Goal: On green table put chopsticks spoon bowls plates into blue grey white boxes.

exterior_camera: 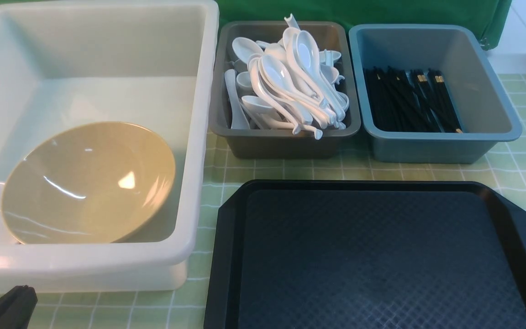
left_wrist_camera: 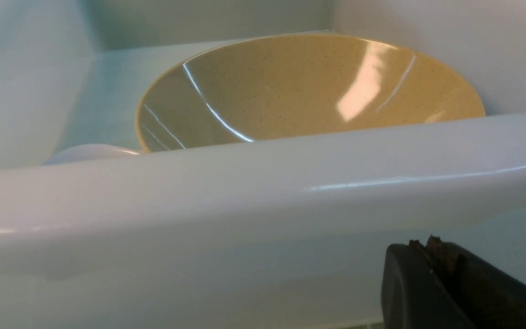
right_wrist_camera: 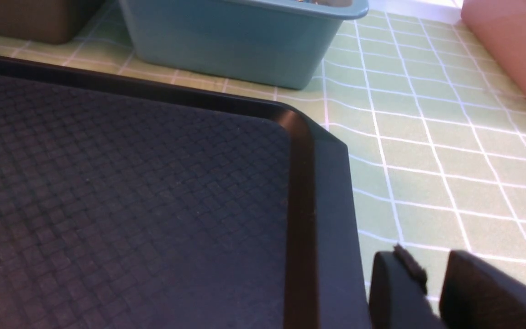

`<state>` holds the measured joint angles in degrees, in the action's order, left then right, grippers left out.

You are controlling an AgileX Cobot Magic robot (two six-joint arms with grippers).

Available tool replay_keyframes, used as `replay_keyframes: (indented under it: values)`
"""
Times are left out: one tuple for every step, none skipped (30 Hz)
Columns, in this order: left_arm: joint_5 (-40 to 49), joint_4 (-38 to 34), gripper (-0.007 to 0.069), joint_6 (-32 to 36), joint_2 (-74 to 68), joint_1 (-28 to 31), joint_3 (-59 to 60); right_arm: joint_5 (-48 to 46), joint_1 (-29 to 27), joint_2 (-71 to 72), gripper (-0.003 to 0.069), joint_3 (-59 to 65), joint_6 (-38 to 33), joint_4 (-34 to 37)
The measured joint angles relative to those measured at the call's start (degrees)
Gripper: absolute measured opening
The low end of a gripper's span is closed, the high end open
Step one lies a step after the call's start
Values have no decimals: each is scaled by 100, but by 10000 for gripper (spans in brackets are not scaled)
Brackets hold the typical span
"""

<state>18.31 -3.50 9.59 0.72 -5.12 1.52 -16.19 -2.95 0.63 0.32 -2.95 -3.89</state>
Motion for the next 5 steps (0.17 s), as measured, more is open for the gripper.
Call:
replay_keyframes:
  values:
    - [0,0,-1,0,0,0,0,0,0,0,170,0,0,0]
    - [0,0,-1,0,0,0,0,0,0,0,172,0,0,0]
    - [0,0,-1,0,0,0,0,0,0,0,173,0,0,0]
    - [0,0,-1,0,0,0,0,0,0,0,174,0,0,0]
    - [0,0,-1,0,0,0,0,0,0,0,175,0,0,0]
